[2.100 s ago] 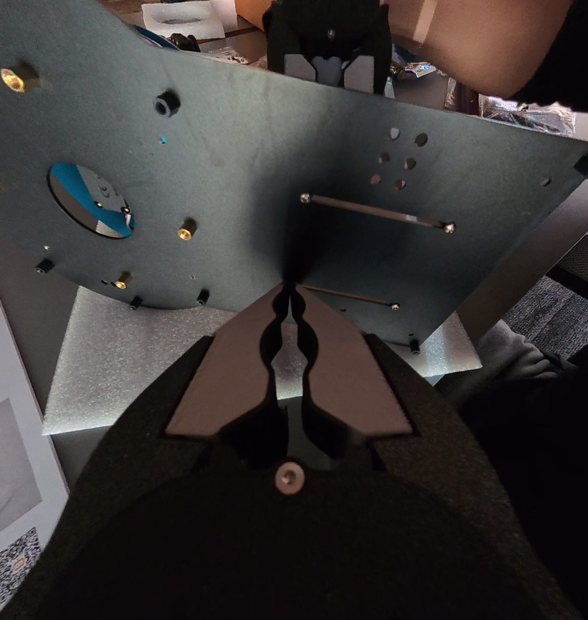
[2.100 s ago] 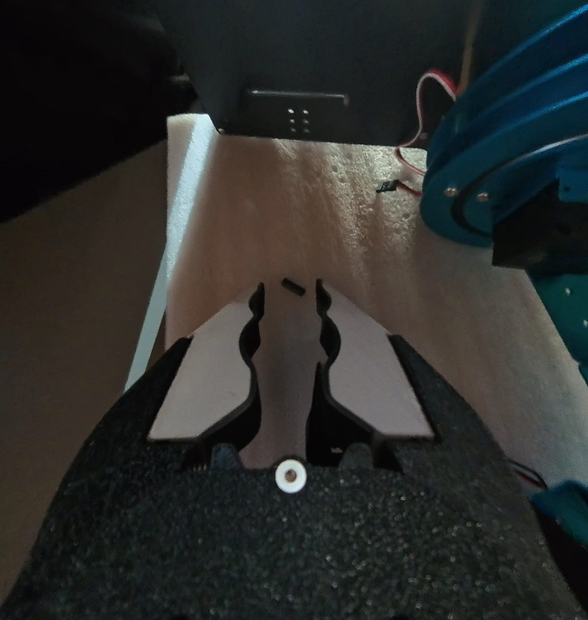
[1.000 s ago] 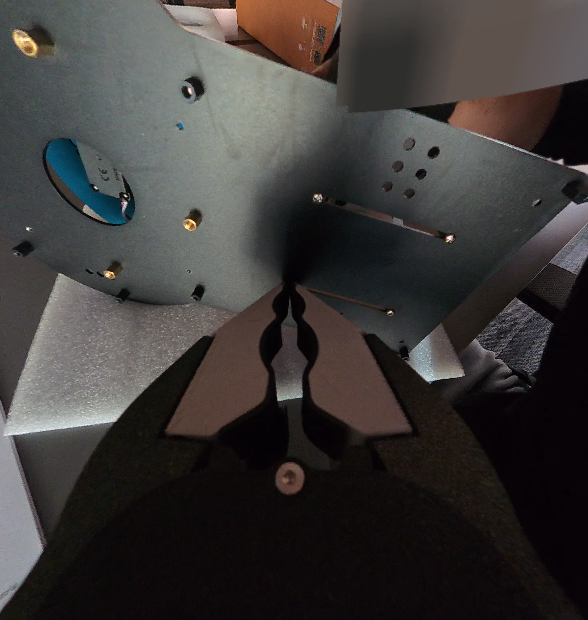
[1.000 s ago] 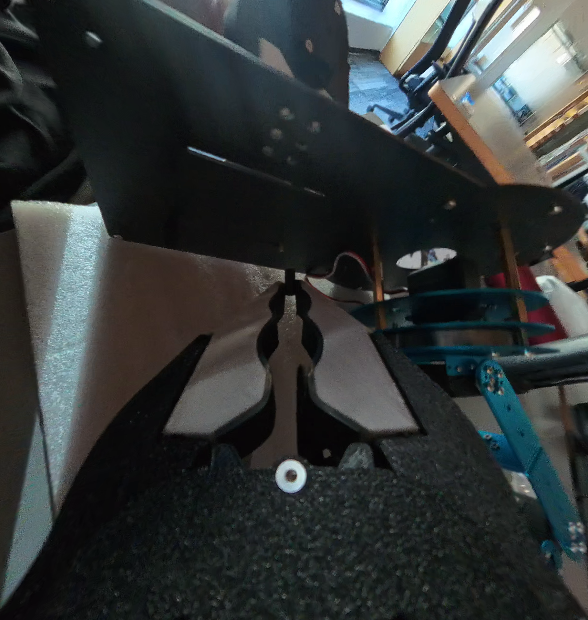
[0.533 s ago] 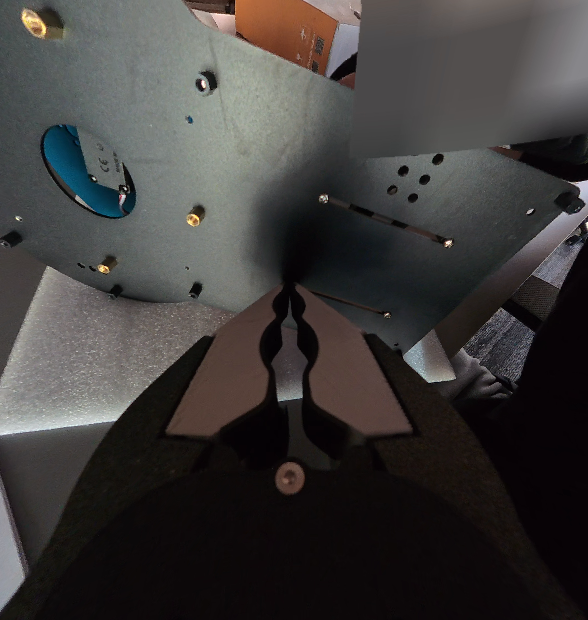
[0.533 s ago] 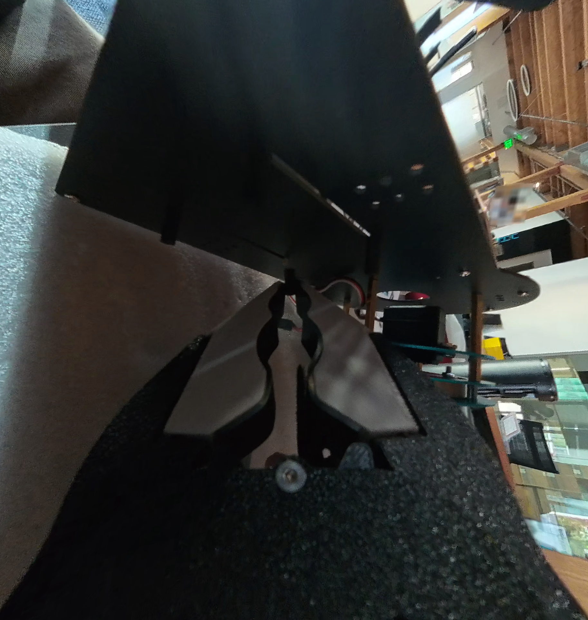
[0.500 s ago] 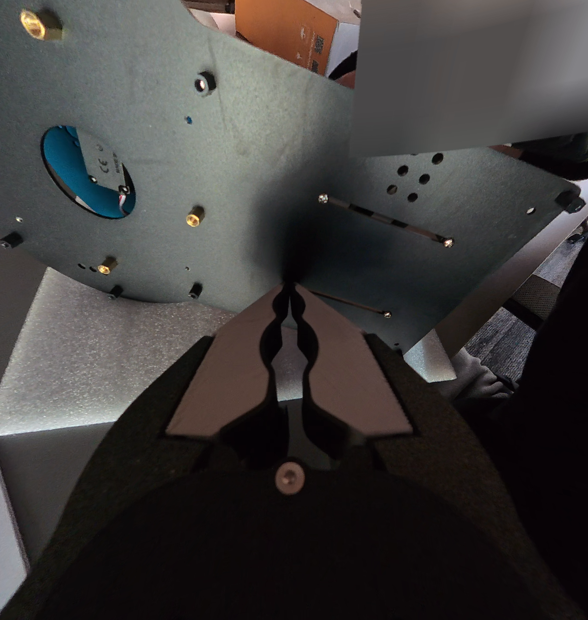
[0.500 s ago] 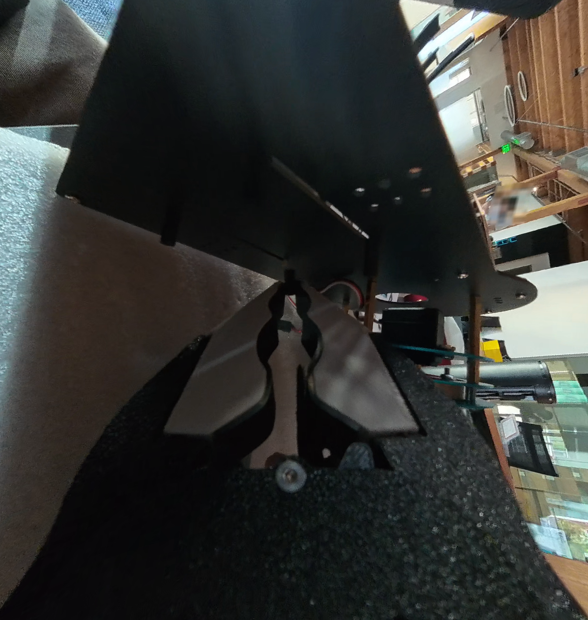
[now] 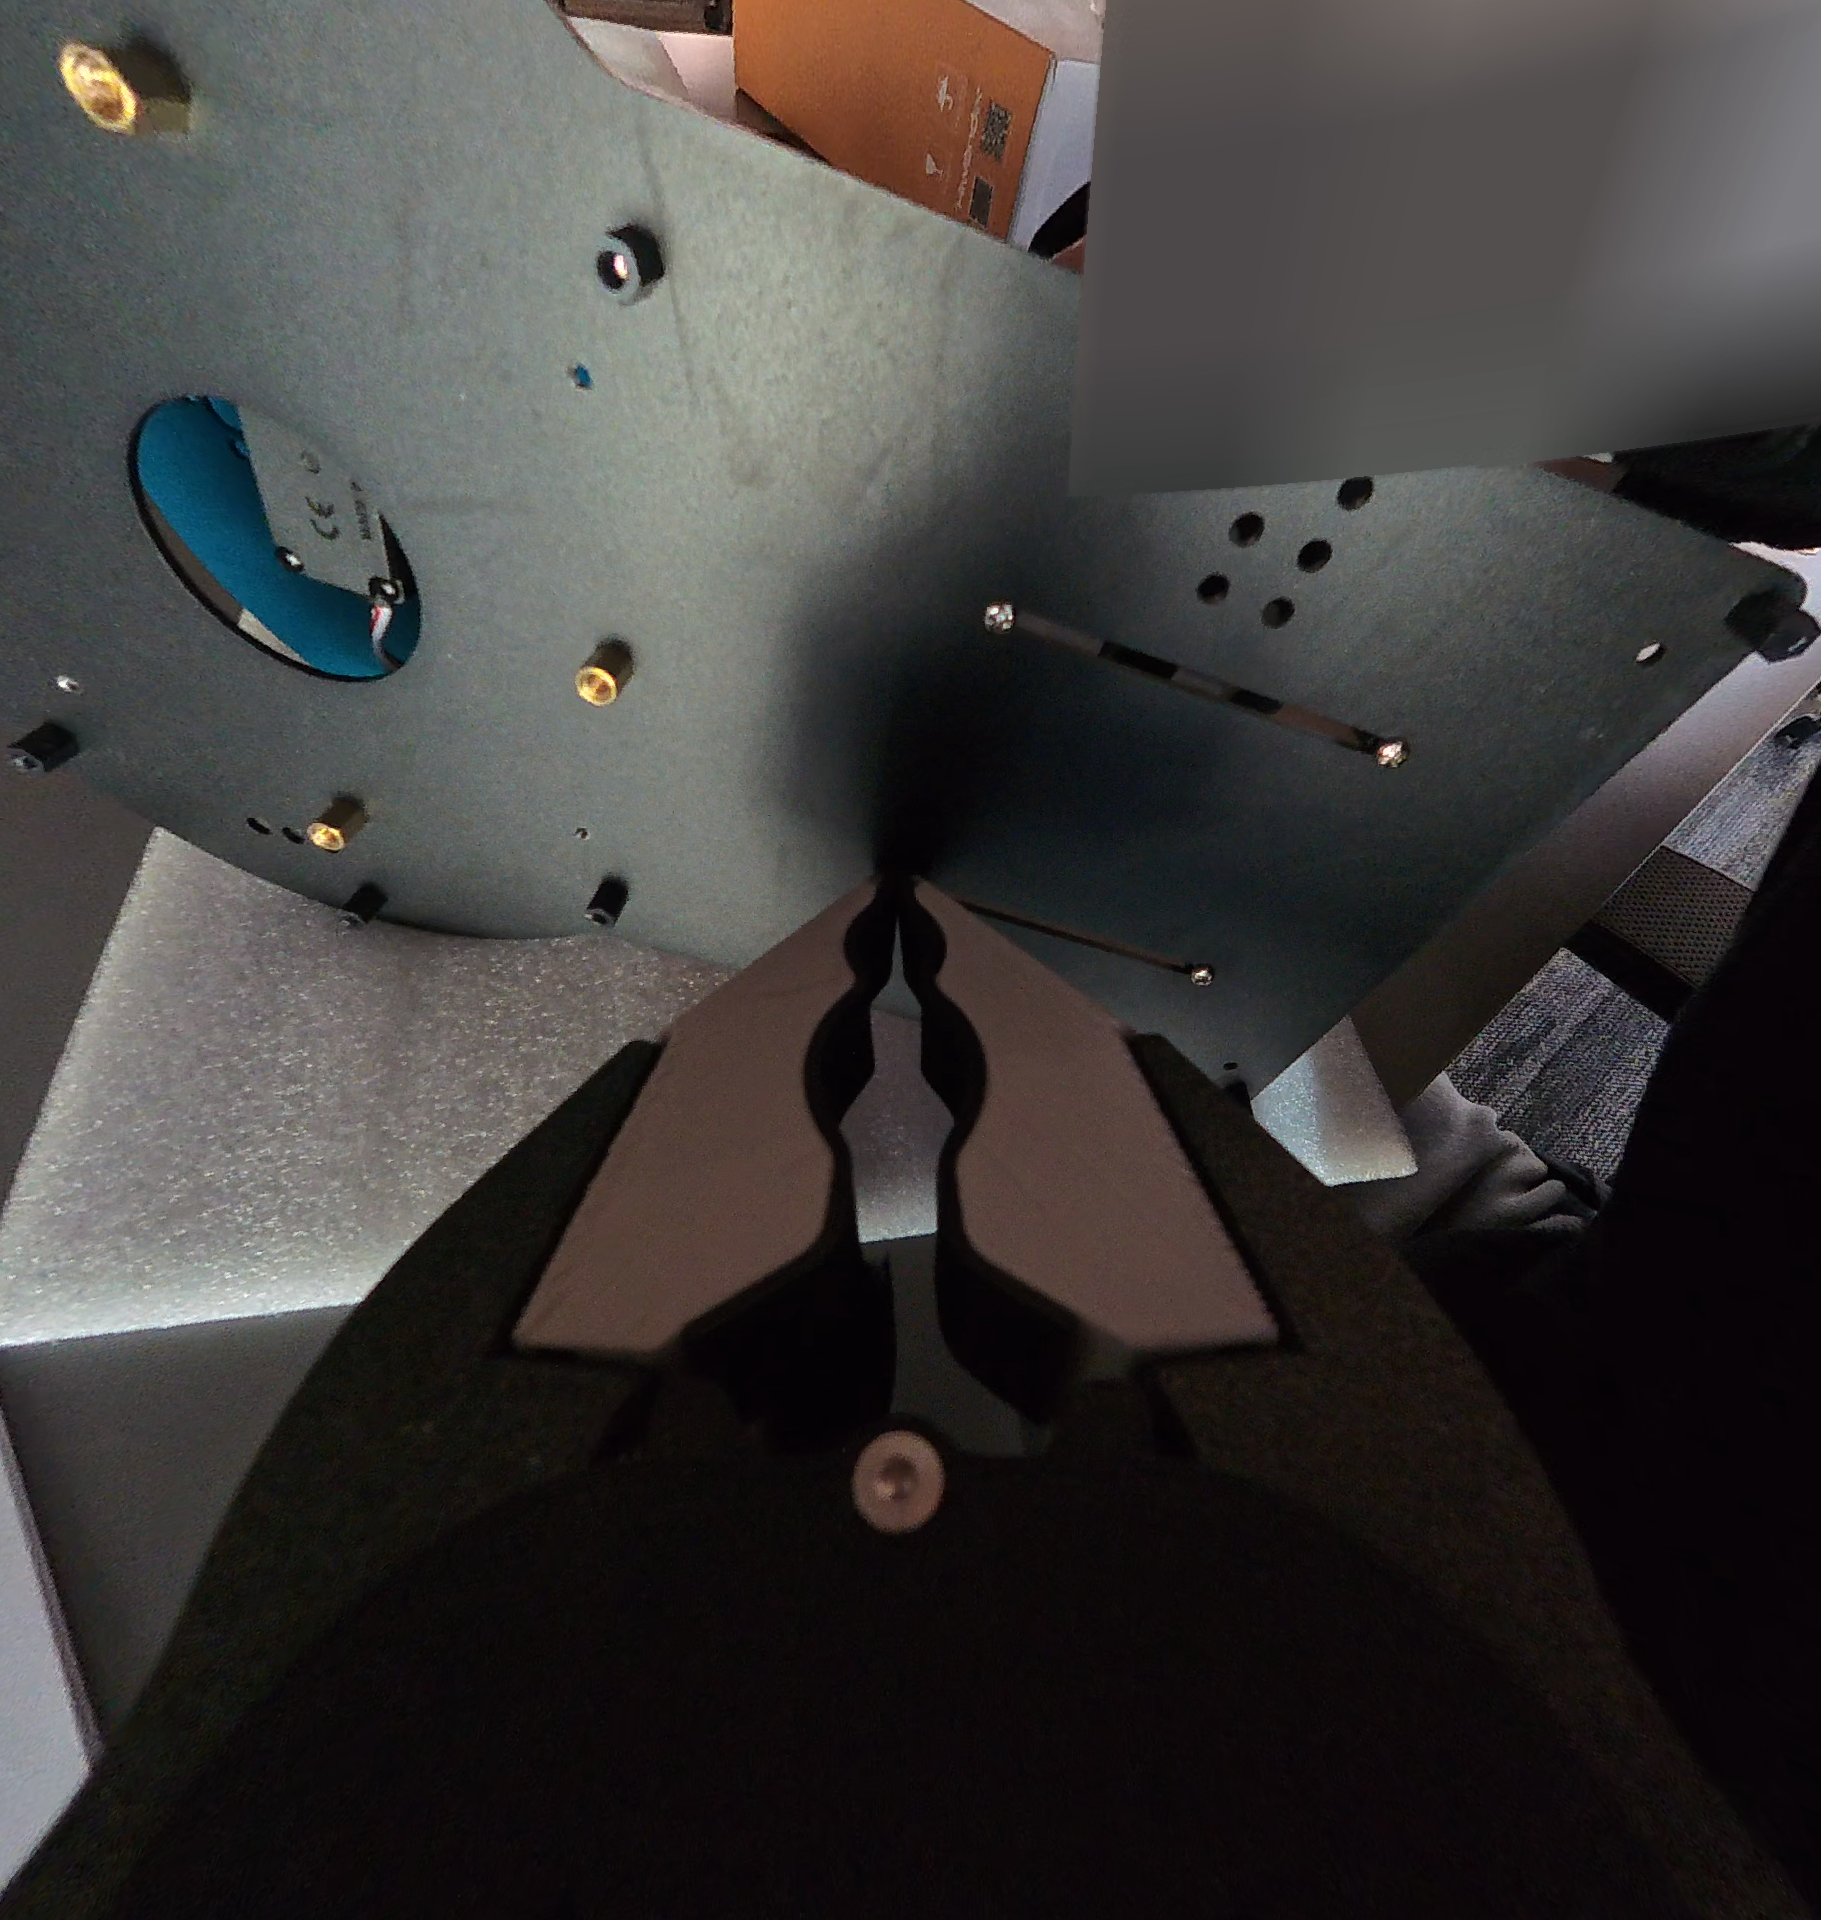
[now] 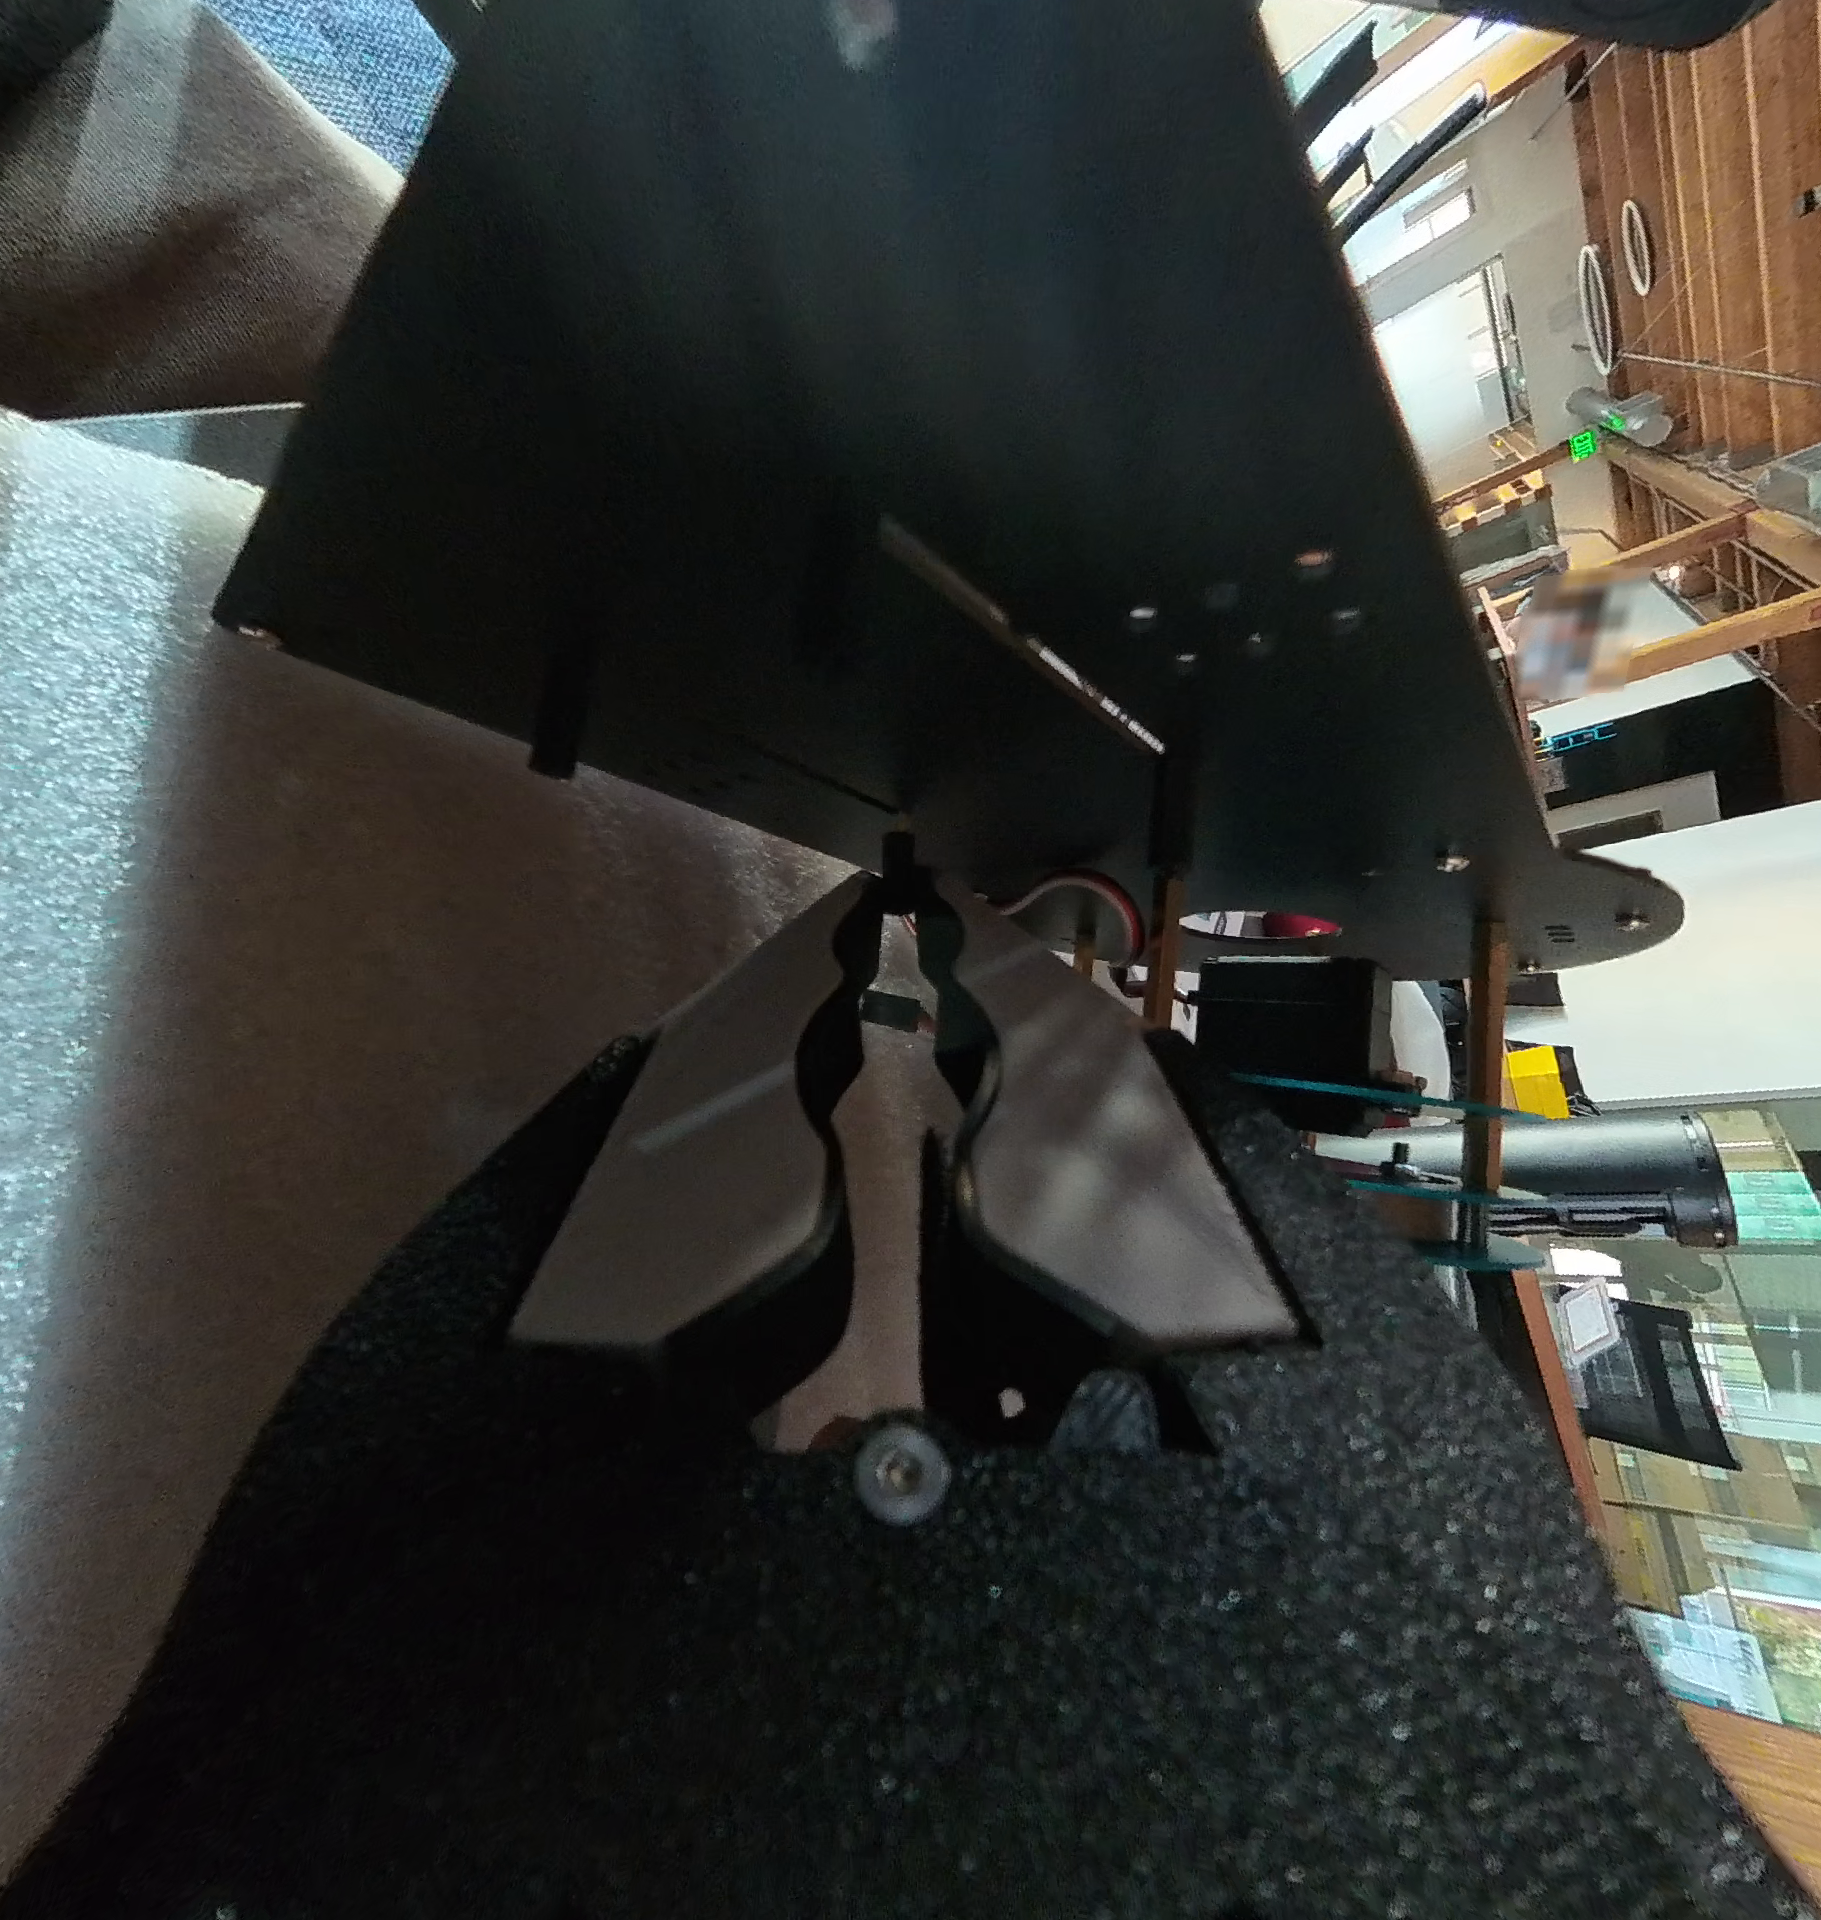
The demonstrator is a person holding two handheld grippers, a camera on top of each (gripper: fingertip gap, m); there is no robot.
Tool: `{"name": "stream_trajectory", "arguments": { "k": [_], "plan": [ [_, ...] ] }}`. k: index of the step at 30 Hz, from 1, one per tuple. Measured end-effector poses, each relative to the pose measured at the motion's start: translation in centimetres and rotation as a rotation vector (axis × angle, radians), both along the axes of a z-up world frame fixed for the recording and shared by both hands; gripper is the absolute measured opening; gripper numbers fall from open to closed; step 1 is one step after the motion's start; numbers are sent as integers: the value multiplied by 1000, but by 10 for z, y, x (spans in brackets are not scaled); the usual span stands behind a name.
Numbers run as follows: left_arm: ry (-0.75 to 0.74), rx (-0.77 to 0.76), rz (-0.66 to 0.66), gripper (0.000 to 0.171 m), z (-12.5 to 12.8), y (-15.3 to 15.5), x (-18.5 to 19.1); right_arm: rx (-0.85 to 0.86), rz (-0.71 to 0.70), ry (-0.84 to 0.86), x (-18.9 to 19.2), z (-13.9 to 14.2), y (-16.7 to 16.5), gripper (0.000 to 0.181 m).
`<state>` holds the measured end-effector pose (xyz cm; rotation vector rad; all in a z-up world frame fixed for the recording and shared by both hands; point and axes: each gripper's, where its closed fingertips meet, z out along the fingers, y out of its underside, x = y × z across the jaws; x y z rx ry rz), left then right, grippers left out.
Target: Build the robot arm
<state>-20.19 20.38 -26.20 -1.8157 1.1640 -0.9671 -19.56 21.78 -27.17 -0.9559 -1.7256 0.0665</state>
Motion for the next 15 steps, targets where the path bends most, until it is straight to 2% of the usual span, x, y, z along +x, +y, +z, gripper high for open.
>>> {"name": "stream_trajectory", "arguments": {
  "k": [7, 15],
  "plan": [
    [-7, -4, 7, 0, 0, 0, 0, -33, -11, 23, -2, 1, -1, 4],
    [-8, -1, 10, 0, 0, 0, 1, -596, -21, 75, -2, 0, -4, 4]
  ]
}}
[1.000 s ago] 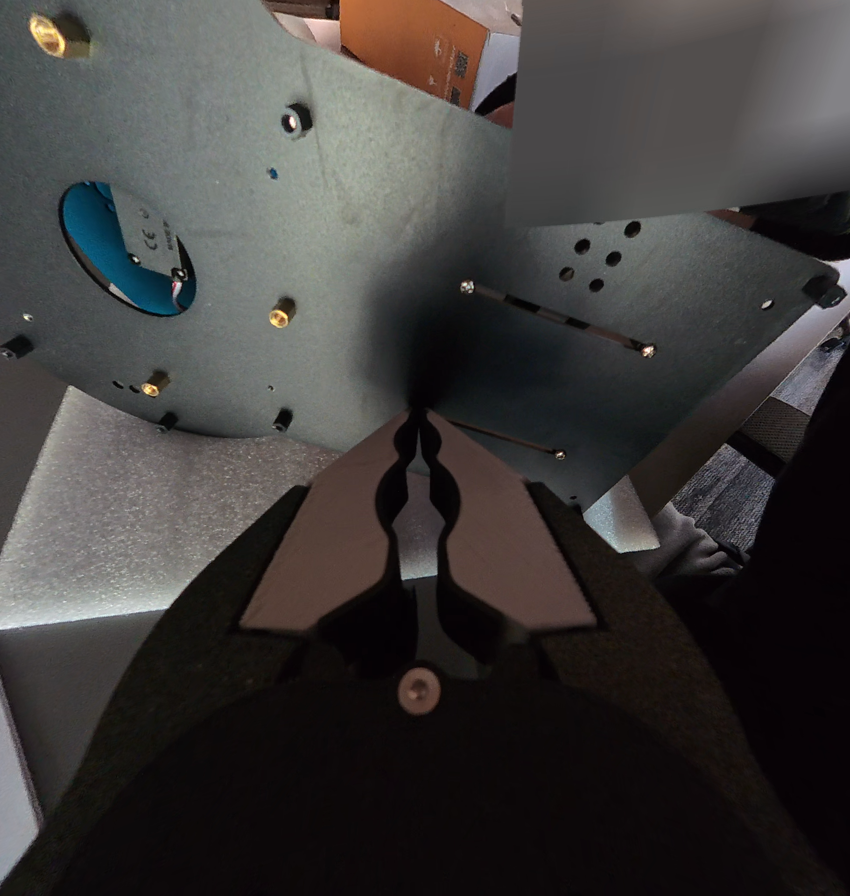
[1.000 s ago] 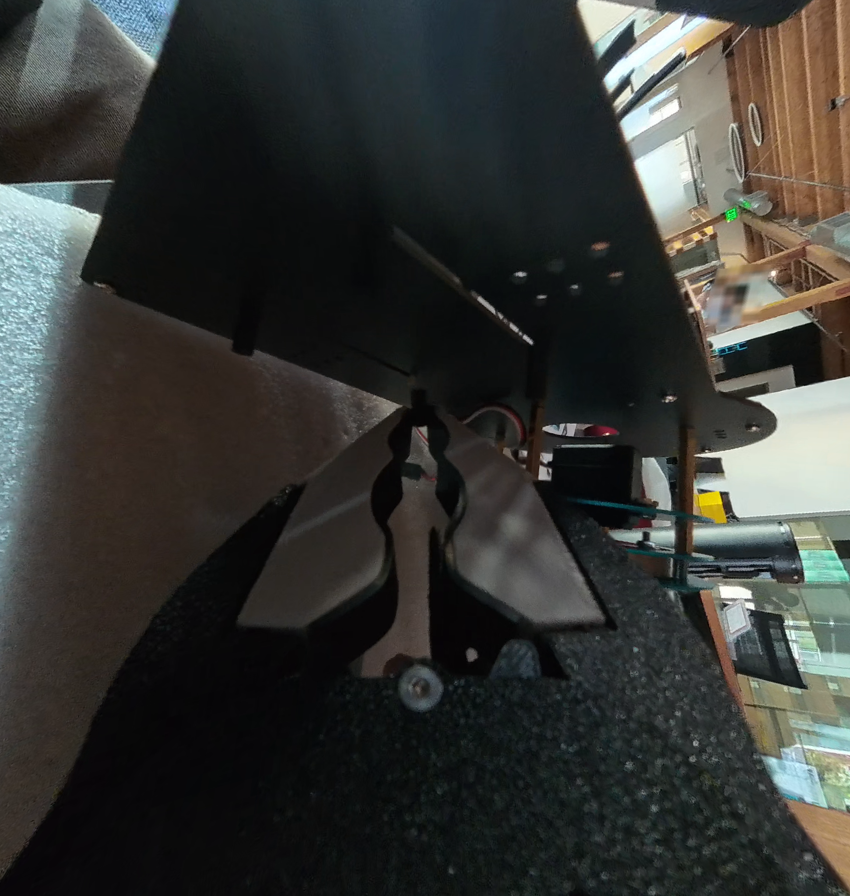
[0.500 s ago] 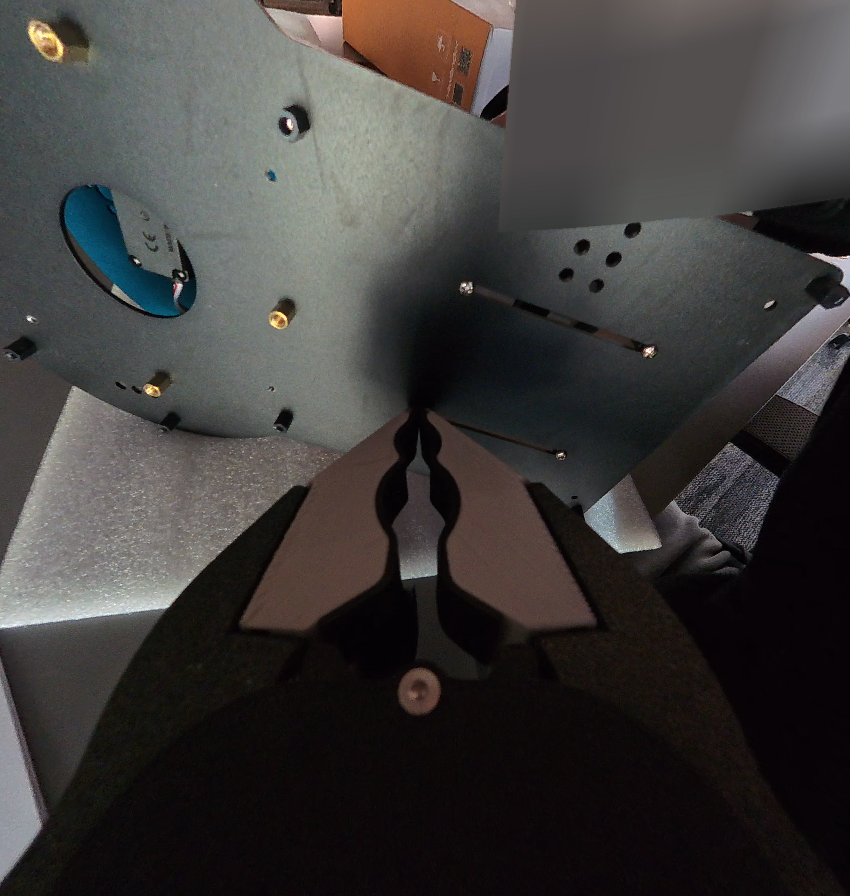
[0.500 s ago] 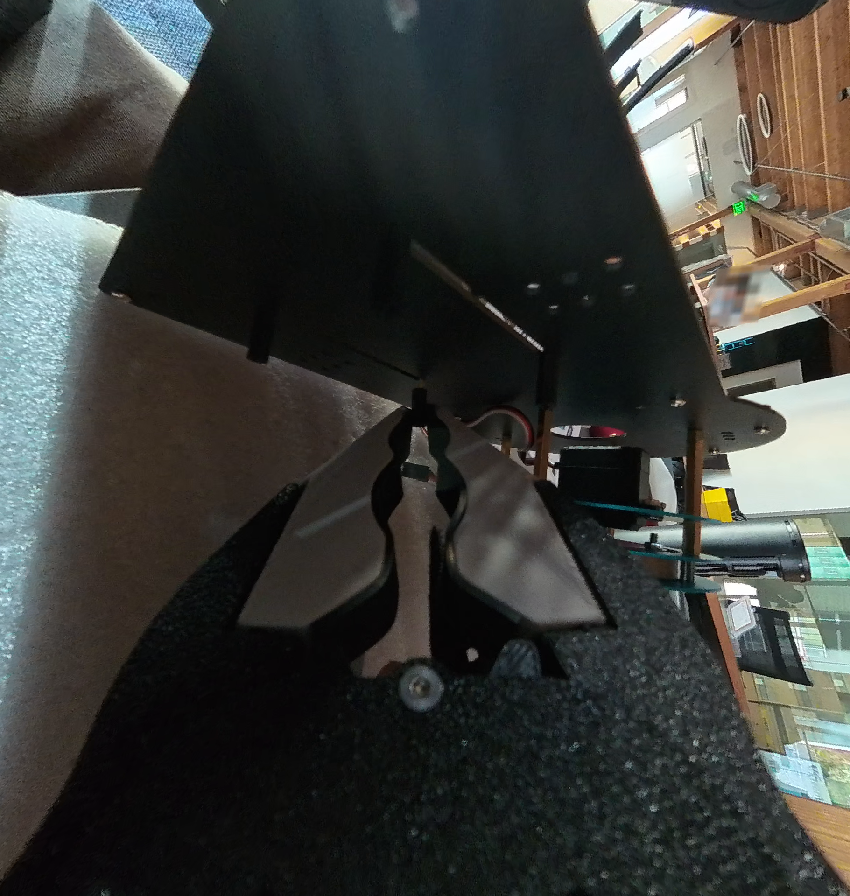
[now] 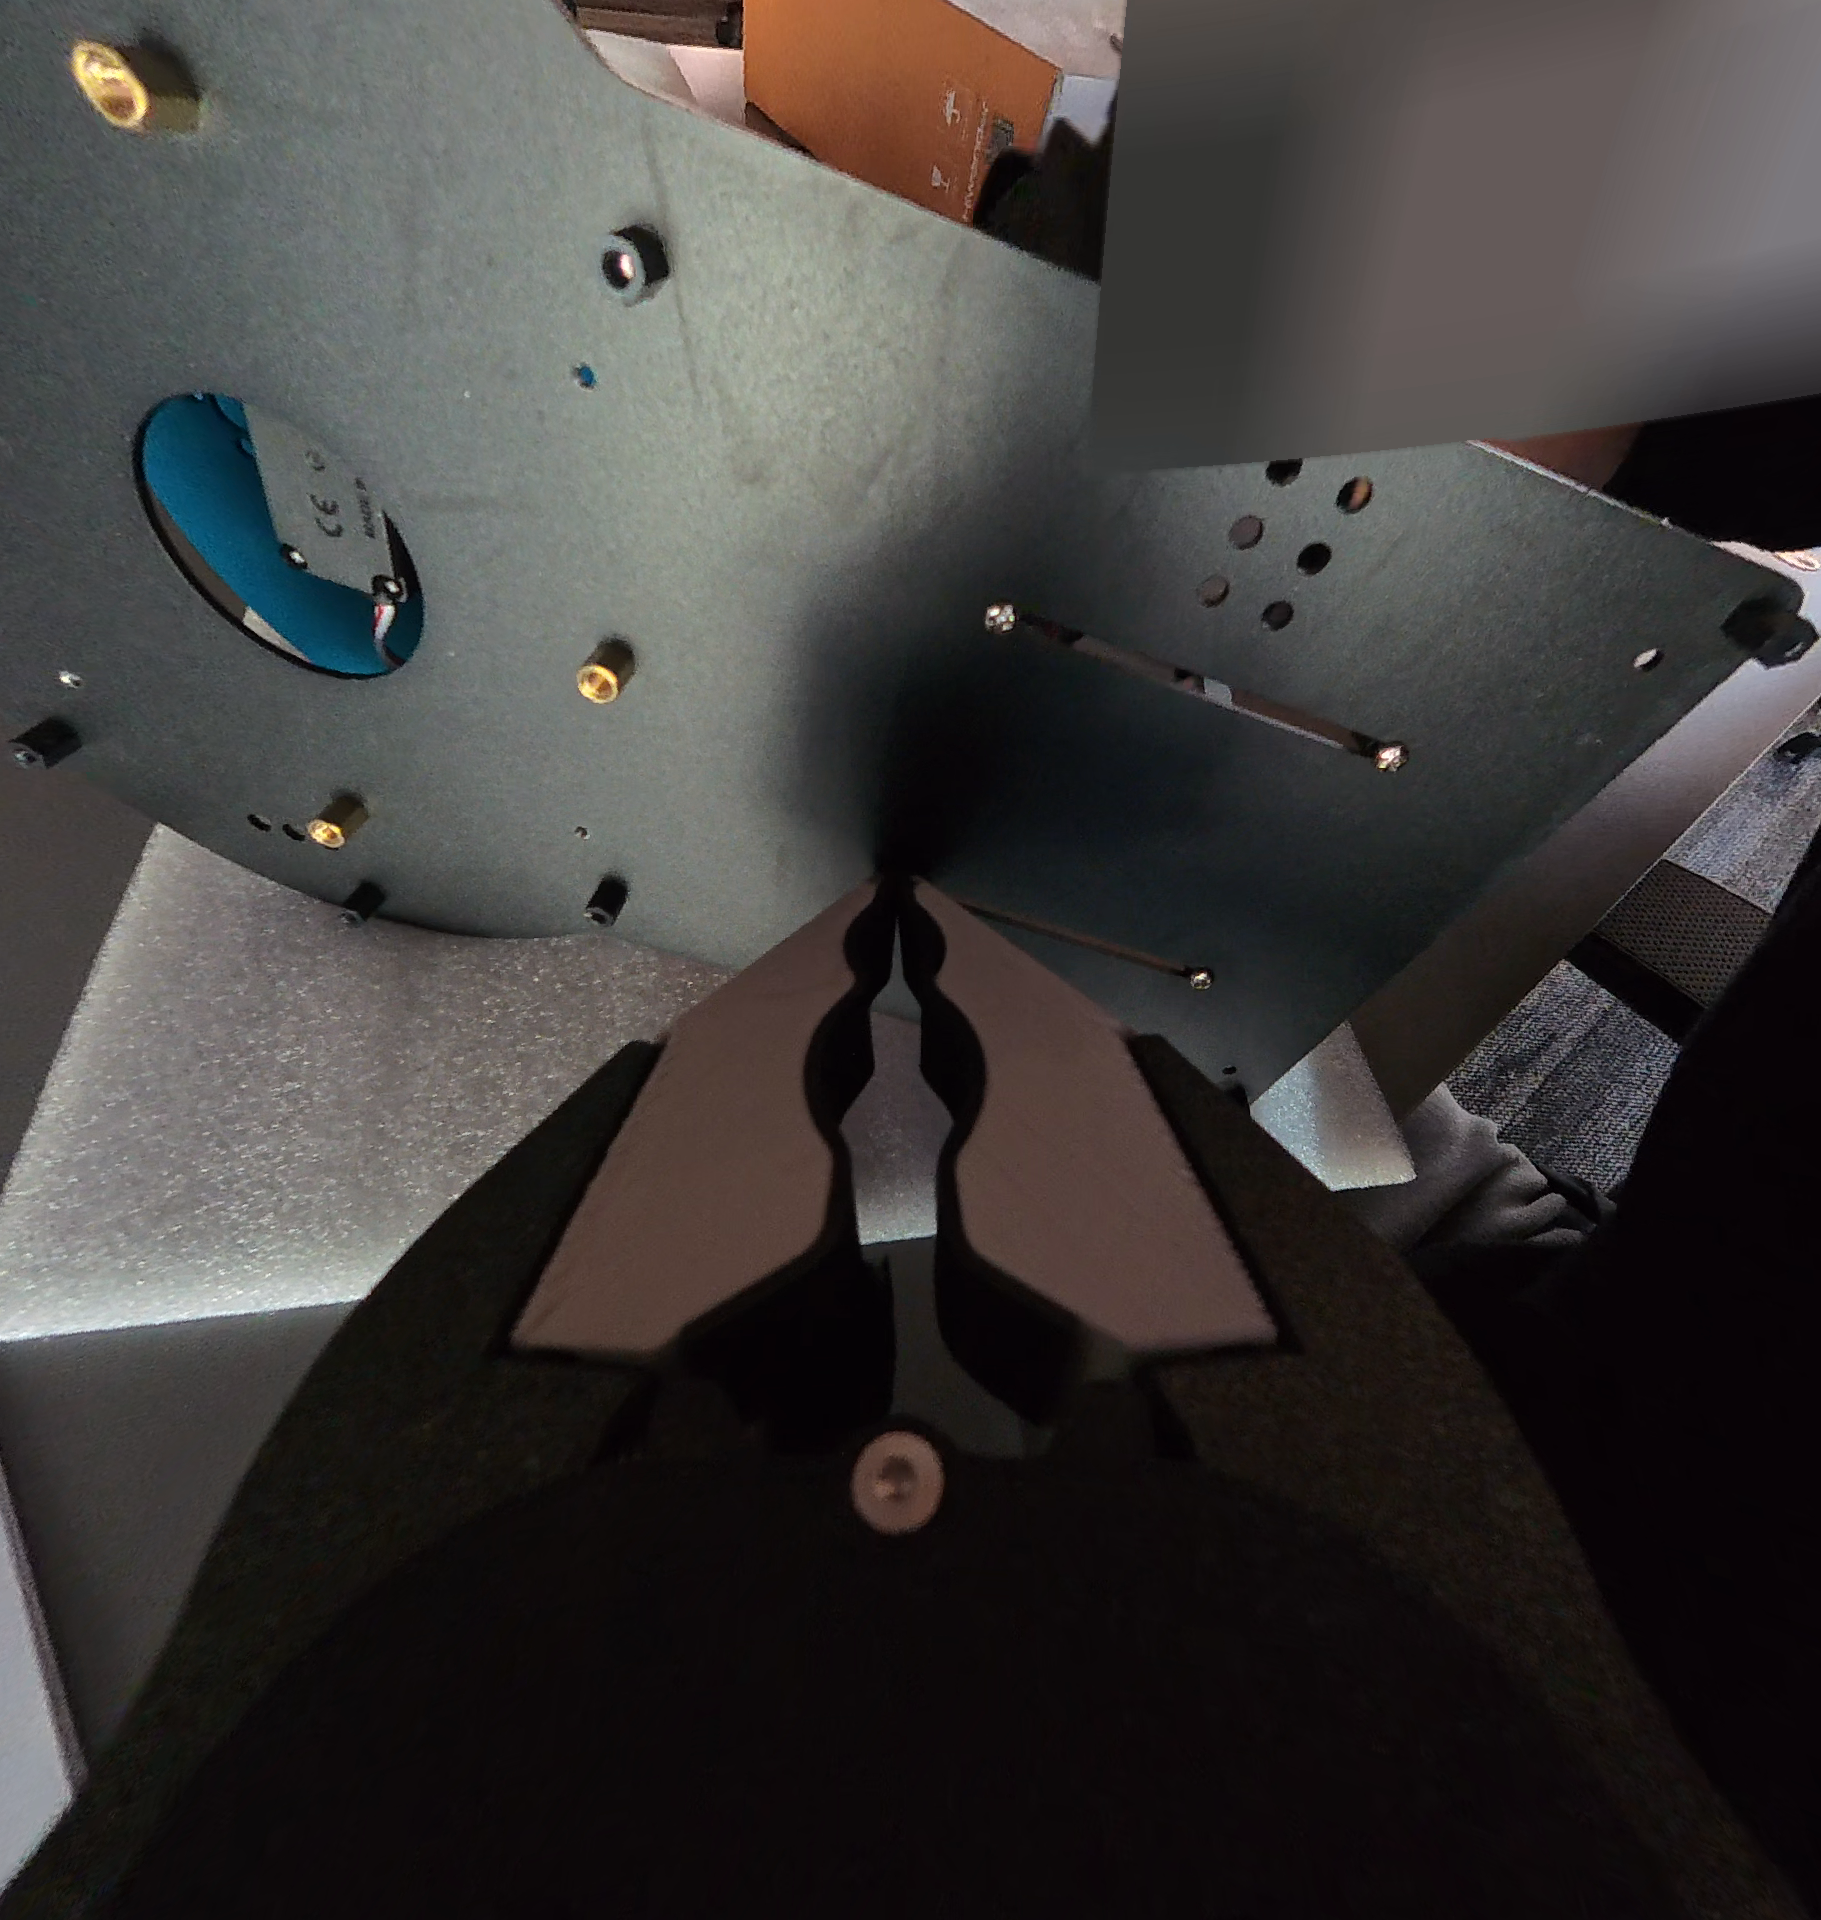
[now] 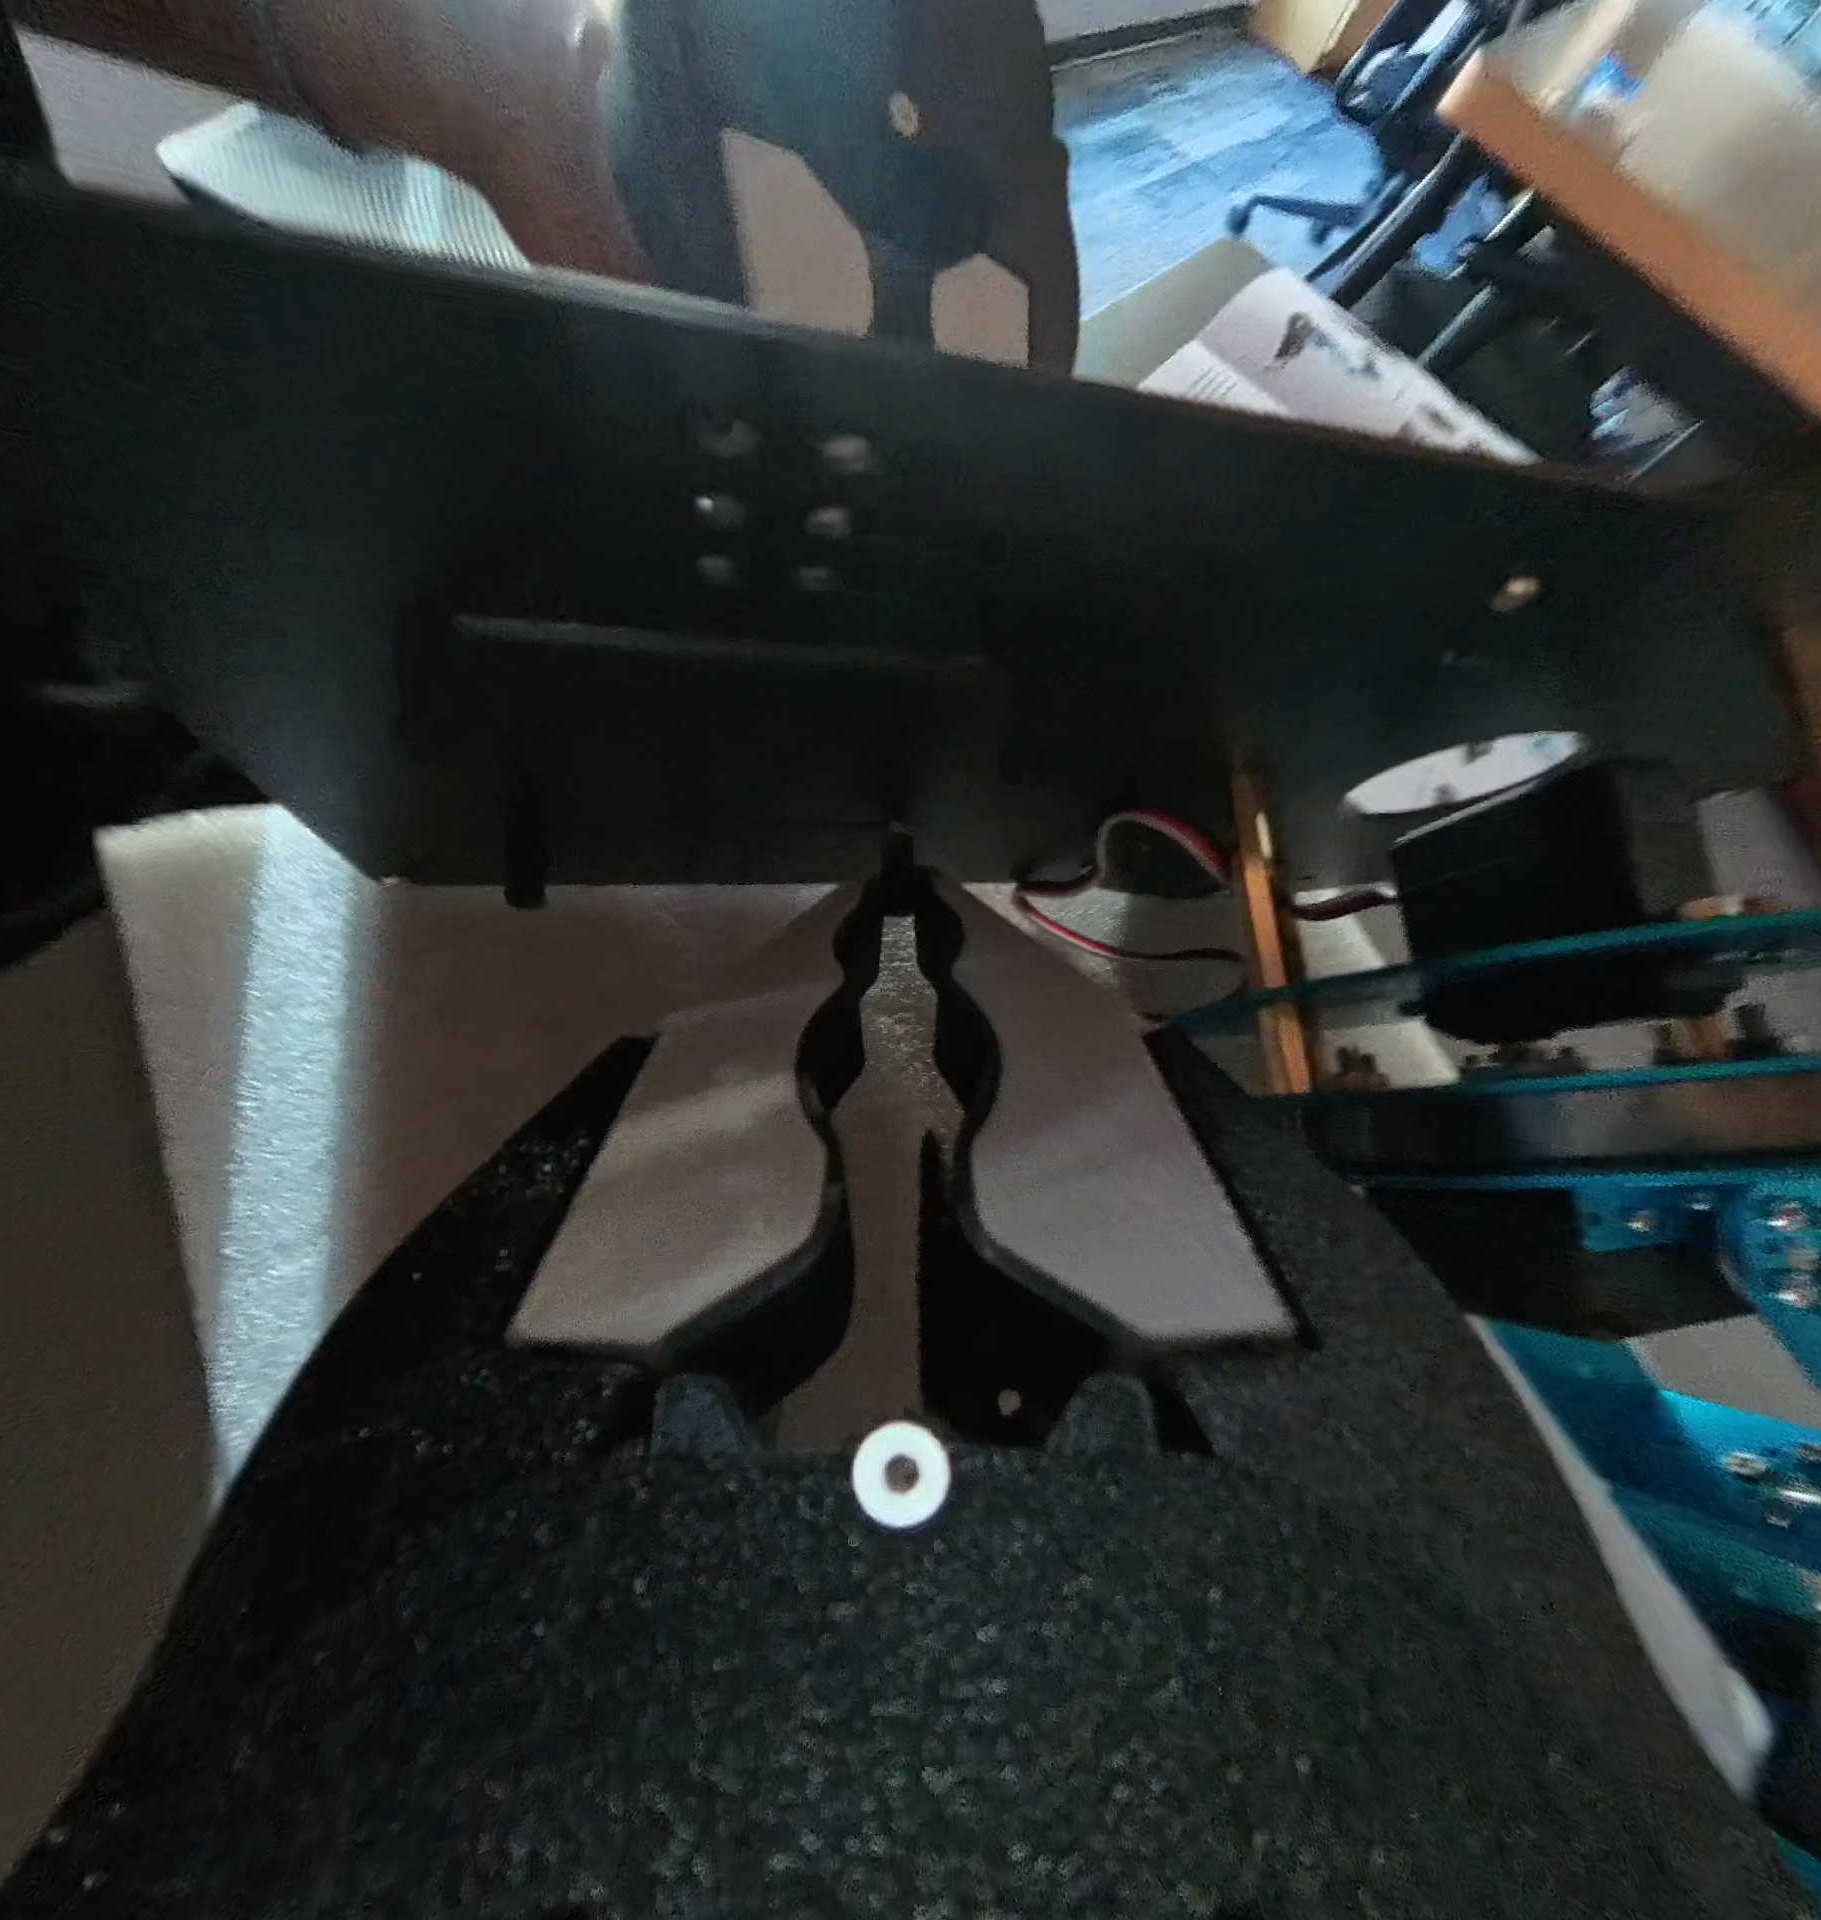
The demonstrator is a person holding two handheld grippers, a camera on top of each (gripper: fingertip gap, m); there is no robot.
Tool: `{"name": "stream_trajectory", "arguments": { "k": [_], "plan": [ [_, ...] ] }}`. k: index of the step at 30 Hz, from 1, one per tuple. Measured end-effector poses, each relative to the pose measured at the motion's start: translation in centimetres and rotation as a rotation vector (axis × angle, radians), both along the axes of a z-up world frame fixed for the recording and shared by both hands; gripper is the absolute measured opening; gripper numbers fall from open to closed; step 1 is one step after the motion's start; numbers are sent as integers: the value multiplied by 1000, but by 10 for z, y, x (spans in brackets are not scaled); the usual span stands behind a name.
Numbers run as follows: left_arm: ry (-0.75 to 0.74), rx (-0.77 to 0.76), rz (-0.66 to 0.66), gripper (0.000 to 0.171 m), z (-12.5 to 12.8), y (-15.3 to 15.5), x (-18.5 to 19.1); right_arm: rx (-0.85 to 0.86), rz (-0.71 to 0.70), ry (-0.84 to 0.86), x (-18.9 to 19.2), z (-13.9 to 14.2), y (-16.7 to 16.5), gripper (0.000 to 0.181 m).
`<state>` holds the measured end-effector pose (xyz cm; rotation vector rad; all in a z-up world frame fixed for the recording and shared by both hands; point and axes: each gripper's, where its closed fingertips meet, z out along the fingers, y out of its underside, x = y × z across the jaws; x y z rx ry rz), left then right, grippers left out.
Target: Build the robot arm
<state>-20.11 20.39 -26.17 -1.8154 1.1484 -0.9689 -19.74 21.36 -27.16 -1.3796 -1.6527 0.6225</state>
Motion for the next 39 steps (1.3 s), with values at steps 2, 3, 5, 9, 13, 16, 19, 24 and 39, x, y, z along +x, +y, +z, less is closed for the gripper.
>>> {"name": "stream_trajectory", "arguments": {
  "k": [2, 3, 5, 9, 13, 16, 19, 24, 39],
  "plan": [
    [-2, -1, 1, 0, 0, 0, 0, -108, 12, 6, 0, 1, -1, 4],
    [-3, -1, 1, 0, 0, 0, 0, -162, 22, 6, 0, 1, -1, 4],
    [-2, 2, 0, 0, 0, 0, 0, -276, 43, 0, 0, 1, -2, 4],
    [4, 8, -3, 0, 0, 0, 0, -529, 79, -14, -1, 2, -6, 4],
    [0, 7, -2, 0, 0, 0, 0, -524, 56, -21, -1, 0, -6, 4],
    [3, 7, -6, 0, 0, 0, 0, -454, 45, -6, -2, 2, -5, 5],
    [8, 12, -11, 0, 0, 0, 0, -331, 42, 27, -1, 9, -5, 10],
    [-2, -6, -8, 0, 0, 0, 0, -8, 54, 40, 10, 23, -12, 41],
    [-7, -14, -9, 0, 0, 1, 1, 449, -164, -20, -2, 25, 14, 72]
  ]
}}
